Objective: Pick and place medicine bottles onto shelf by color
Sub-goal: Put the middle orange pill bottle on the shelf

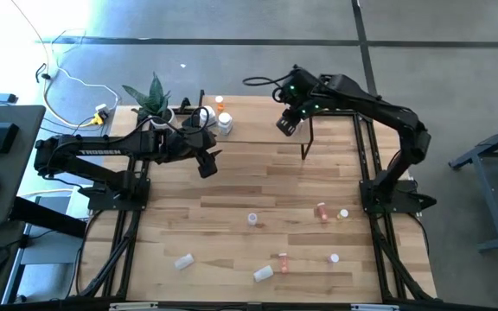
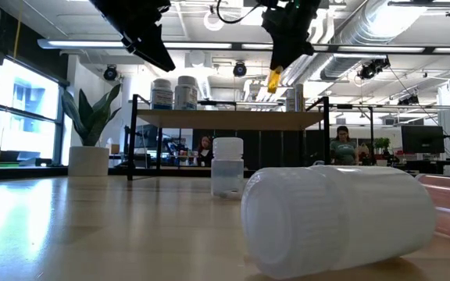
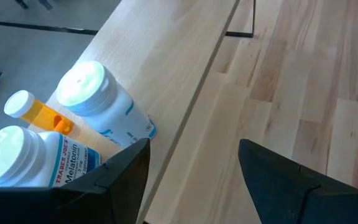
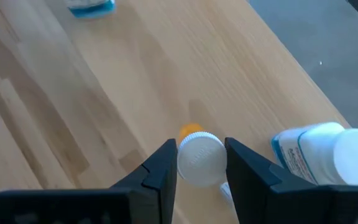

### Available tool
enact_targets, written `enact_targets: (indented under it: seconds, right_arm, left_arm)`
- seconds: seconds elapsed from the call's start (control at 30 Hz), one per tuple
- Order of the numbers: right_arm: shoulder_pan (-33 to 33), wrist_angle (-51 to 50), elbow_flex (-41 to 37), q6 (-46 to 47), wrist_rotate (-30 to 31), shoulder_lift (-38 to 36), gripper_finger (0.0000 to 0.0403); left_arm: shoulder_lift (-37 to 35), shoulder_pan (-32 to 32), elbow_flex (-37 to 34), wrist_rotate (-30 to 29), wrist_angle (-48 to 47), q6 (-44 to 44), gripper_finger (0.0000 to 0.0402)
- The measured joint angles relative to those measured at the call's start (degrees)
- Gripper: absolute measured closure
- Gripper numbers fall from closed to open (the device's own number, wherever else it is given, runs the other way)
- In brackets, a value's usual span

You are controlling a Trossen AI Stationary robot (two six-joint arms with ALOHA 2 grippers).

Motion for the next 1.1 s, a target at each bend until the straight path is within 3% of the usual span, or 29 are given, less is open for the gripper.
enact_targets:
  seconds: [0.47,1.1]
  right_arm:
    - [-4.8,-2.8,0.0,-1.0,2.2,4.1,0.0297]
    - [-5.0,-4.4,0.0,-1.3,1.9,5.9,0.0295]
  left_arm:
    - [0.0,-0.1,0.0,0.3,0.0,0.0,0.0165]
    - [0.0,-0.1,0.0,0.3,-0.1,0.0,0.0165]
